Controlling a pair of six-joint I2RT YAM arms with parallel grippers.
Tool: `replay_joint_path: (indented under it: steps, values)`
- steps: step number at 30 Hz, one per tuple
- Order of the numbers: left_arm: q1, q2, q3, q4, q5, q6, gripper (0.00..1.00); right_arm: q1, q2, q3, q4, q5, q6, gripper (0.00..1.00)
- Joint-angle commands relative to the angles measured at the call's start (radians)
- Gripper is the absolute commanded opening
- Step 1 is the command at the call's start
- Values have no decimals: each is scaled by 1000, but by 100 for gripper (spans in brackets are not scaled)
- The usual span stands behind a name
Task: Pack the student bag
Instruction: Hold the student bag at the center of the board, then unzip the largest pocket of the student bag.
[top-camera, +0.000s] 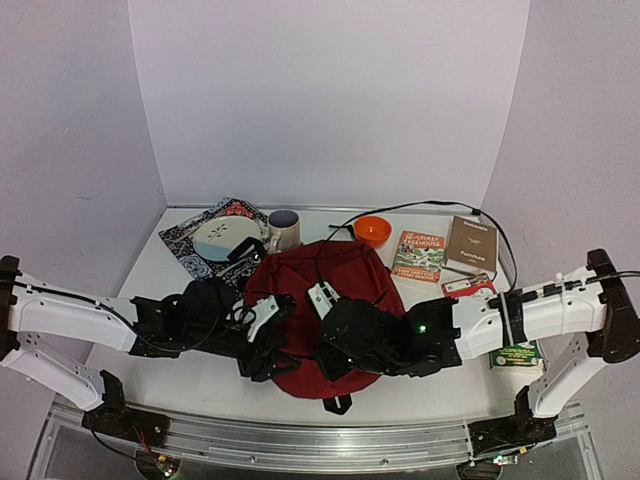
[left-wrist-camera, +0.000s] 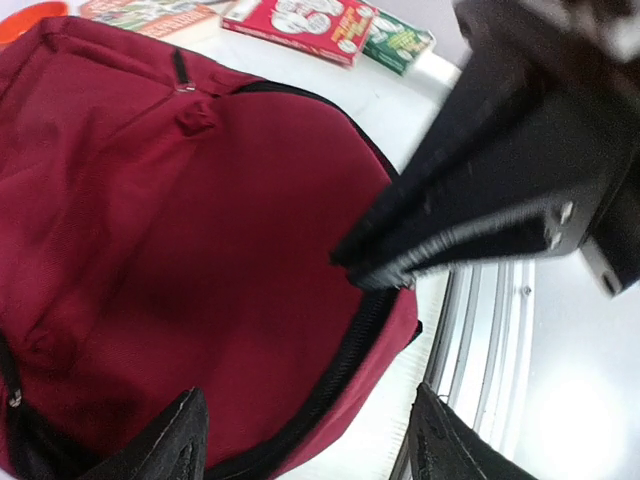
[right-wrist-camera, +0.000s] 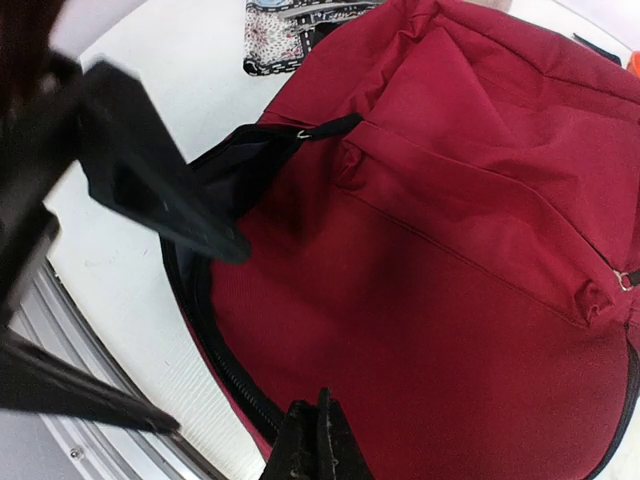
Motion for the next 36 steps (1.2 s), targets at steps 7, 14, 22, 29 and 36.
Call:
replay_joint_path:
  steps: [7, 14, 22, 29, 36]
  values:
    - [-94, 144, 121, 127, -43, 177, 69, -5, -85, -37, 5, 44, 58, 0]
    - [-139, 233, 194, 134, -58, 189, 33, -17, -134, -76, -18, 89, 83, 0]
    - [-176, 165, 164, 132, -66, 131, 0, -158, -244, -203, -104, 130, 147, 0]
    - [-202, 86, 137, 131, -80, 41, 0, -307, -365, -295, -182, 151, 186, 0]
    - [-256, 20, 150, 131, -29, 21, 0, -455, -432, -364, -216, 137, 195, 0]
